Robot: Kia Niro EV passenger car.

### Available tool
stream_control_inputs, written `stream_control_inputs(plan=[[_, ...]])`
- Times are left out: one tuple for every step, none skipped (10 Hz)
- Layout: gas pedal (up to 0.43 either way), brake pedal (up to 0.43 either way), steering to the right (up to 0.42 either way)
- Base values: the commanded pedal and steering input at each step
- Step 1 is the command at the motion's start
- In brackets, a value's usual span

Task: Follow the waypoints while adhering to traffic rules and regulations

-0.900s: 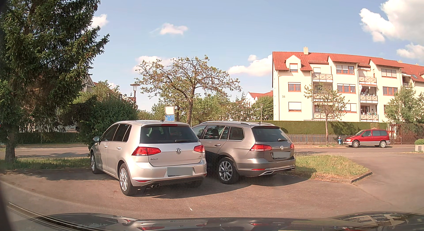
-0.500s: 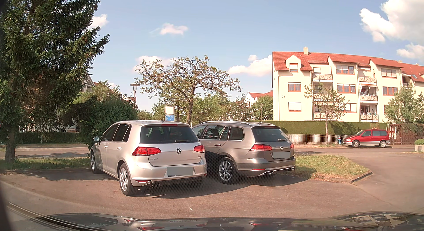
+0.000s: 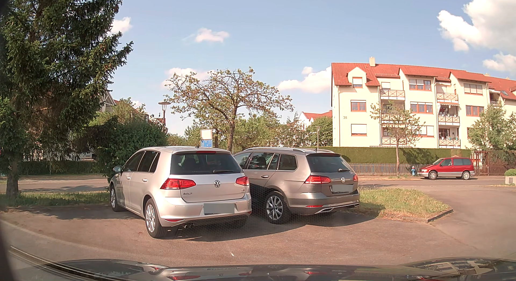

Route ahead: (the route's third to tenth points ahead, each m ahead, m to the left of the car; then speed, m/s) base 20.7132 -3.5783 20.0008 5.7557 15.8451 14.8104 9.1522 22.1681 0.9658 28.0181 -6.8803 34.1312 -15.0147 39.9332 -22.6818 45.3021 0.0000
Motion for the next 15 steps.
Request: stream_control_inputs(plan=[[0.0, 0.372, -0.459], [0.0, 0.372, -0.461], [0.0, 0.372, -0.462], [0.0, 0.378, -0.462], [0.0, 0.378, -0.463], [0.0, 0.378, -0.463], [0.0, 0.378, -0.464], [0.0, 0.378, -0.464], [0.0, 0.378, -0.464], [0.0, 0.378, -0.464], [0.0, 0.378, -0.464], [0.0, 0.378, -0.464], [0.0, 0.378, -0.464], [0.0, 0.378, -0.464], [0.0, 0.378, -0.464]])
